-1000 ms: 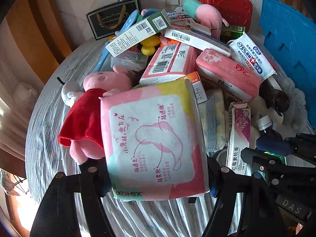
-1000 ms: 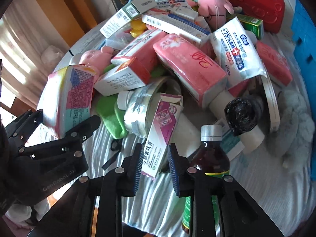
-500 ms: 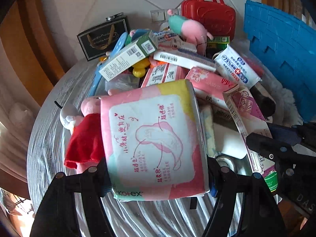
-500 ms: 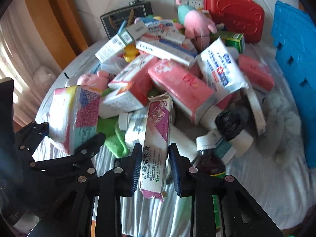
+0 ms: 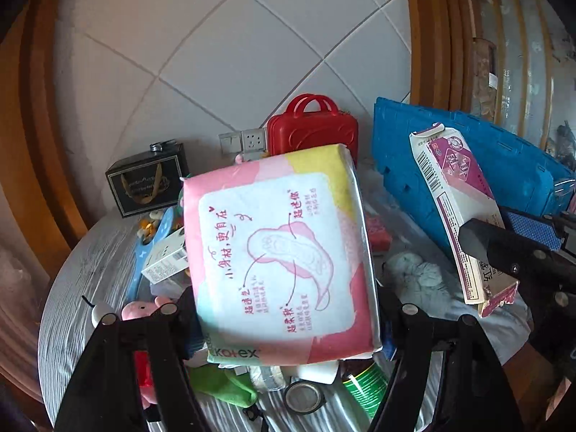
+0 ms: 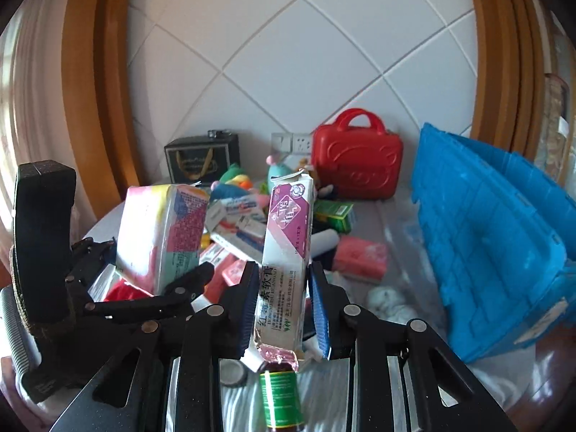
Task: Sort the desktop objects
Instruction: 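Carry the pad pack and ointment box over the crate and open both tools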
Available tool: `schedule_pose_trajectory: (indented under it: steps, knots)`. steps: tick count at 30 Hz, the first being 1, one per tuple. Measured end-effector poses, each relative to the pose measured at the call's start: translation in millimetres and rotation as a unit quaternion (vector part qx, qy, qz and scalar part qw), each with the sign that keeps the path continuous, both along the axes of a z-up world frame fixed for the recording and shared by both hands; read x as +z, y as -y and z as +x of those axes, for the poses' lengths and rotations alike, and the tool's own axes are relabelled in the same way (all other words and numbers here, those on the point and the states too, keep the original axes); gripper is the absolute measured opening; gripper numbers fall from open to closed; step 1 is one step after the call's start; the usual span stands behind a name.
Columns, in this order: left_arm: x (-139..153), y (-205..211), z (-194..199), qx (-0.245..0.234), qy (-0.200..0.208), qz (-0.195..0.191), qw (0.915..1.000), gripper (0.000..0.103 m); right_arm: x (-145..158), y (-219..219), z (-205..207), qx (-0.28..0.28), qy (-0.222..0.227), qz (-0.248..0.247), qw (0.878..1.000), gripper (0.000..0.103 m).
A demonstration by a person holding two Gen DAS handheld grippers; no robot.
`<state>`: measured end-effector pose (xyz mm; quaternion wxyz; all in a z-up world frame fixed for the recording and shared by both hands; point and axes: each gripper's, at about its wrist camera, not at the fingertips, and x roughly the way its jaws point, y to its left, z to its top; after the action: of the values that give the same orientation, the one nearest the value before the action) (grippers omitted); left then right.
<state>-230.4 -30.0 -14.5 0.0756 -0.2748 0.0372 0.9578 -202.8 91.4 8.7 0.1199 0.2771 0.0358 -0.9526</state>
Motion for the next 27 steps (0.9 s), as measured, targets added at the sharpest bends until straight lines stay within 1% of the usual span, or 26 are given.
schedule_pose_trajectory:
  steps: [6,10,12,16,21,25,27]
  knots:
    - [30.3,-71.5,-5.5,-0.05,-0.037,-0.003,0.9981,0.071,33.4,-58.6,9.0,-0.052,-0.054,0.0,0.997,0.027]
    - [46.6,-132.3,-13.5,-0.071,-0.053,-0.011,0.996,0.071,47.9,-110.1,9.8,-0.08,-0.081,-0.001,0.994,0.027]
    - [56.5,-165.7,-19.0,-0.079,-0.059,-0.008,0.9951,0.071,54.4,-140.9,9.3,-0.089,-0.093,-0.004,0.992,0.027]
    - [78.9,-242.4,-27.8,-0.087,-0.076,-0.006,0.9933,0.071,70.6,-211.4,2.5,-0.102,-0.119,-0.002,0.988,0.027]
    - [102.2,-342.7,-35.8,-0.103,-0.076,-0.003,0.9918,0.071,86.2,-319.7,-6.4,-0.126,-0.133,-0.006,0.983,0.027]
    - [106.6,-412.8,-42.3,-0.112,-0.062,-0.01,0.9918,0.071,88.8,-394.6,-13.1,-0.137,-0.128,-0.006,0.982,0.027]
    - [103.9,-443.6,-43.7,-0.114,-0.055,-0.022,0.9917,0.071,86.2,-424.4,-18.4,-0.14,-0.125,-0.004,0.982,0.027]
